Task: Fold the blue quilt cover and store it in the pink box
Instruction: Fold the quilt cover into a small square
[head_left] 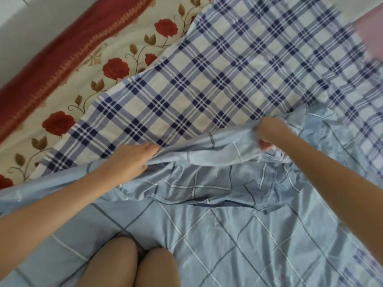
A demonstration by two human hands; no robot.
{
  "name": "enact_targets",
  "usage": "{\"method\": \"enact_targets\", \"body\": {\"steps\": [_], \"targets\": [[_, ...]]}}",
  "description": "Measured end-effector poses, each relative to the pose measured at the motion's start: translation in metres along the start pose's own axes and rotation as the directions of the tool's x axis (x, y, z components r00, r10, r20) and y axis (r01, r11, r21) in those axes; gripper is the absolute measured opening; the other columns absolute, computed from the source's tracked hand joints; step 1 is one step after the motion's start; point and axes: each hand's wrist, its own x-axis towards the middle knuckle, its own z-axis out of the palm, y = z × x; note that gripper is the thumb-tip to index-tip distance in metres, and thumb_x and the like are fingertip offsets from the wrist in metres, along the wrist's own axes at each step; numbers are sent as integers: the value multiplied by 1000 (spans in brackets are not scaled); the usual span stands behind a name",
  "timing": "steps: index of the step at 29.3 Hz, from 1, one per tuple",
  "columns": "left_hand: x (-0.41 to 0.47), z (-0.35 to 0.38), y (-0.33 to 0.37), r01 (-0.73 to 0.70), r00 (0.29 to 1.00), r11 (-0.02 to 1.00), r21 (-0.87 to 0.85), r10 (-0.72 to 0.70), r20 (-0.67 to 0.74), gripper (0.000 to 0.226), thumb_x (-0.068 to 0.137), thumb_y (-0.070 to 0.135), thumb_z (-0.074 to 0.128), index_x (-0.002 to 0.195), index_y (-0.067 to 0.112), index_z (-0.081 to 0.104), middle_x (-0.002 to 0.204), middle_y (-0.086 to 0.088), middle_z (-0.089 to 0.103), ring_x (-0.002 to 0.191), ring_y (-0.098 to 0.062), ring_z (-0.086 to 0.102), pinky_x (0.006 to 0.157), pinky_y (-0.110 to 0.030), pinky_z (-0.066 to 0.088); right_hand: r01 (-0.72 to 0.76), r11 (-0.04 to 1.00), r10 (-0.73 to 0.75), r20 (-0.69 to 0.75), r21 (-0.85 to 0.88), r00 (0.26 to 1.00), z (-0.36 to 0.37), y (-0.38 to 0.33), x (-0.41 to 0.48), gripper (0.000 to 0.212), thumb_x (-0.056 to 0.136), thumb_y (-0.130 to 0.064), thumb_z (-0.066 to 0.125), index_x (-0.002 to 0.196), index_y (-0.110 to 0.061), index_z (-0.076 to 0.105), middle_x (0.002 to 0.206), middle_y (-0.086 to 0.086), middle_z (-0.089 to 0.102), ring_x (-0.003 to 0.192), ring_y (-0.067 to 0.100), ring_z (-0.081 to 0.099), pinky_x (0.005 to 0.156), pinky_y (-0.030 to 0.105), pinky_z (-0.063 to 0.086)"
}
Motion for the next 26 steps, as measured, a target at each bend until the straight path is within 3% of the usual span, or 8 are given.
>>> {"method": "enact_targets", "body": {"steps": [3,6,8,12,15,22,24,26], "targets": [[28,-7,-36,231,952,962,-145,-254,-168,29,69,-2,73,93,8,60,74,-4,57,48,-14,38,38,-17,19,81,907,53,-302,414,952,-39,-14,25,21,96,-2,42,114,4,51,104,18,60,90,31,60,78,41,50],[55,-17,-71,348,884,863,-366,-432,-178,12,80,4,63,77,14,55,67,-1,51,56,-21,48,44,-27,30,247,658,91,-401,712,912,-79,-41,41,31,95,-7,39,125,-4,49,89,8,55,82,25,59,70,29,49],[68,-18,-95,401,838,818,-413,-509,-195,15,82,4,58,69,5,51,61,-8,47,55,-26,48,48,-33,31,307,582,60,-417,753,907,-100,-65,52,36,95,-10,47,131,-9,43,85,-2,49,79,16,55,59,17,42],[86,-16,-130,496,763,768,-405,-608,-219,19,89,10,51,74,7,42,52,-6,39,47,-26,40,46,-29,22,407,501,-52,-442,764,895,-119,-105,74,74,89,-11,63,148,-9,18,113,8,44,96,22,52,80,31,47],[91,-10,-147,515,720,815,-264,-579,-383,20,93,12,50,75,7,44,51,-5,43,47,-30,47,45,-28,25,432,535,-74,-470,726,880,-121,-115,96,75,89,-14,62,150,-13,17,105,7,49,79,17,55,69,30,49],[110,32,-180,499,660,866,25,-361,-659,29,93,21,33,84,1,52,62,-17,53,49,-32,51,42,-29,29,448,588,0,-553,674,833,-127,-145,162,77,93,-17,54,151,-33,5,109,5,53,85,28,61,65,34,50],[117,35,-182,470,666,881,52,-315,-676,24,91,19,34,84,2,50,74,-19,52,62,-33,51,48,-36,35,442,649,101,-647,619,756,-120,-145,168,67,94,-21,51,149,-32,14,130,5,48,108,31,58,84,43,51],[117,33,-188,471,682,880,57,-322,-657,22,89,18,34,84,3,50,77,-19,52,67,-33,50,53,-39,39,346,766,293,-773,542,562,-115,-149,163,49,98,-23,43,145,-22,29,138,8,42,119,28,49,98,40,41]]}}
